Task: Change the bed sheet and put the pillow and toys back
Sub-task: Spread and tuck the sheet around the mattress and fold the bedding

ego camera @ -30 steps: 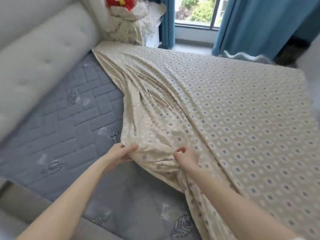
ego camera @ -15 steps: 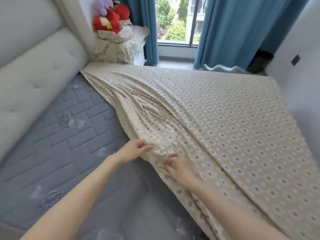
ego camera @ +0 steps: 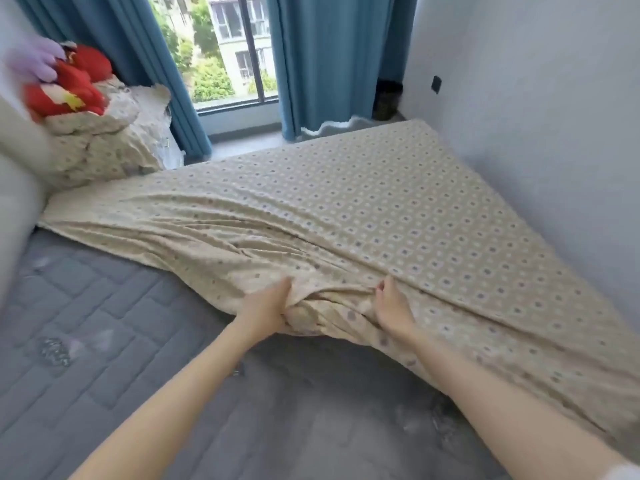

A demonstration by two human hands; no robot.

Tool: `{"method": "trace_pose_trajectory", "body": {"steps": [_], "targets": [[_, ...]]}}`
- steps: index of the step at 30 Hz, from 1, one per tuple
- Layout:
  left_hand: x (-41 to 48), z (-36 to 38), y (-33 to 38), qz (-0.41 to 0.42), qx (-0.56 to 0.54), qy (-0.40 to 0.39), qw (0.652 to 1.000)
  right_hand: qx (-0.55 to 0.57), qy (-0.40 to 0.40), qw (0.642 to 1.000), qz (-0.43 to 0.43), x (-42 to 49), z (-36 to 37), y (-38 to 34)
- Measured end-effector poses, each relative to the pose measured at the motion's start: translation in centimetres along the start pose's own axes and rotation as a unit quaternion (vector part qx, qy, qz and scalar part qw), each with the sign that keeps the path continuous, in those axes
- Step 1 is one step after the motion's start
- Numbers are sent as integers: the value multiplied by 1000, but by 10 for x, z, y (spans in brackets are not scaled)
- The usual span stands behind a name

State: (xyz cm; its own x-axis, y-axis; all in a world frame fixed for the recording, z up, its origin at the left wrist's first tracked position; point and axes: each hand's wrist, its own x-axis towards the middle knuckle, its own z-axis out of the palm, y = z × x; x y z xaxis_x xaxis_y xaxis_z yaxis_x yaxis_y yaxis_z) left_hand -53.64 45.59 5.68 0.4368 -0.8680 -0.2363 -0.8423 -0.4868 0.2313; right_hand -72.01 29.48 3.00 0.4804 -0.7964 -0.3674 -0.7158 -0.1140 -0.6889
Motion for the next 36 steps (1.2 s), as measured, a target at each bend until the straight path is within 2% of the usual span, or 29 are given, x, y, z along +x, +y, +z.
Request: {"method": "trace_pose_trajectory", "body": {"steps": [3, 6, 9, 11, 12, 14, 16, 19, 21, 22, 24, 27, 29, 31, 34, 36], "targets": [[-1, -2, -20, -23, -39, 44, 998, -18, 16, 1000, 11, -8, 0, 5], [-5, -3, -33, -49, -173, 41, 983, -71, 1, 997, 2, -12, -6, 8], [-12, -3, -32, -82, -294, -8, 952, -222, 41, 973, -54, -15, -2, 6], [-19, -5, -29, -104, -363, -53, 924, -223, 73, 965, -117, -21, 5, -2], [-22, -8, -26, -110, -381, -65, 916, -189, 59, 971, -132, -24, 7, -6], [-28, -16, -23, -119, -404, -69, 904, -113, -19, 982, -152, -32, 16, -21], [-29, -22, -22, -127, -391, -82, 908, -71, -100, 977, -175, -43, 27, -31], [-34, -33, -25, -141, -367, -86, 916, -84, -161, 958, -220, -63, 49, -38], [-38, -39, -29, -121, -373, -108, 913, -111, -178, 950, -230, -72, 66, -35], [-41, -41, -30, -102, -379, -124, 911, -131, -161, 950, -234, -74, 73, -31], [-47, -43, -40, -64, -370, -148, 915, -146, -77, 956, -241, -78, 89, -31], [-56, -44, -65, -16, -341, -157, 927, -83, 17, 974, -212, -90, 110, -42], [-61, -42, -83, -13, -302, -137, 943, -19, 65, 983, -170, -101, 122, -47], [-67, -43, -94, 23, -270, -86, 959, 35, 112, 987, -113, -119, 131, -51], [-76, -41, -111, 50, -185, 32, 981, 49, 207, 975, -62, -145, 141, -56], [-80, -41, -123, 35, -206, 111, 972, 46, 254, 965, -54, -162, 140, -57]]}}
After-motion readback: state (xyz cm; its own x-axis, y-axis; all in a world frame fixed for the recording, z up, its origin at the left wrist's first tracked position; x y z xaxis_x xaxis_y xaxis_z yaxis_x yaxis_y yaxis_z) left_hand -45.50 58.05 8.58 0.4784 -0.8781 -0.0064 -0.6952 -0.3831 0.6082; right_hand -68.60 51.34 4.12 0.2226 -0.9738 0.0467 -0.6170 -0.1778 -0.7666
